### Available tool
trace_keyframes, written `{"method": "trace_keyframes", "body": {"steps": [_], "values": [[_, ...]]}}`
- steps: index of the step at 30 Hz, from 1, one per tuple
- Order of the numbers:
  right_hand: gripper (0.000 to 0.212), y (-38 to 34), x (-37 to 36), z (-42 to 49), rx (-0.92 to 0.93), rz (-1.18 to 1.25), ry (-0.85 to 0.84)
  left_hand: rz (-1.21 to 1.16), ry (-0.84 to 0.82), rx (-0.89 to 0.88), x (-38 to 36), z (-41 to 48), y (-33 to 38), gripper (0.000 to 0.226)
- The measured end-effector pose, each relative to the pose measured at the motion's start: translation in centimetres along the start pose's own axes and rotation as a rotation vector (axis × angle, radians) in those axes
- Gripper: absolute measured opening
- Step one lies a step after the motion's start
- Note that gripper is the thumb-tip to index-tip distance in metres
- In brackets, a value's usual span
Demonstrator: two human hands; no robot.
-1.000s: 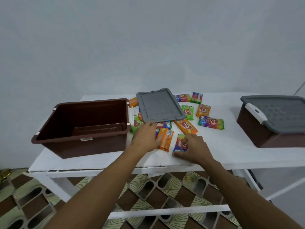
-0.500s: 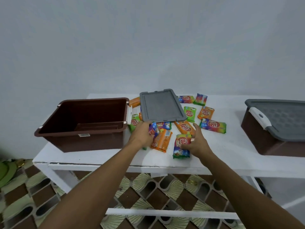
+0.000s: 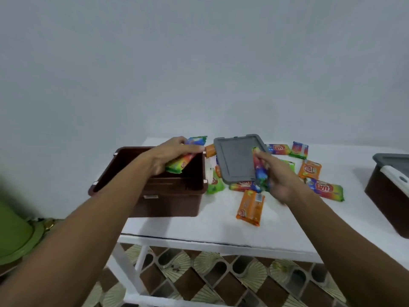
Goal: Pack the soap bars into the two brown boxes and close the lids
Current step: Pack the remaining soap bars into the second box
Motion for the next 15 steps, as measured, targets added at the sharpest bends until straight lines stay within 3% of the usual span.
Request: {"method": "trace_keyframes", "body": {"steps": [4, 7, 10, 12, 15], "values": [[0.010, -1.8, -8.6, -0.2, 0.128, -0.180, -0.115, 0.515, 0.146, -0.044, 7.9, 1.1, -1.5, 0.060], [0.044, -1.9, -14.9, 1.0, 0.260, -0.404, -0.162, 0.911, 0.051, -0.141, 10.0, 2.1, -2.8, 0.062], [0.080, -1.9, -20.4, 2.4, 0.497, -0.964, -0.197, 1.117, -0.061, -0.178, 10.5, 3.9, -5.4, 0.069], [0.088, -0.3, -23.2, 3.4, 0.595, -1.392, -0.267, 1.212, -0.127, -0.186, 10.3, 5.0, -7.2, 0.074], [0.088, 4.2, -24.7, 5.9, 0.543, -1.804, -0.408, 1.369, -0.216, -0.181, 9.8, 6.0, -9.9, 0.072]]}}
Point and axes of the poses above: each hand's wrist, its own z-axis towards the middle knuckle, its own x-axis out of the back of the hand, y = z × x, the point moved 8 cm from there along z, towards the middle knuckle, and after that the axes turned 2 degrees about y, right-handed, at the moved point
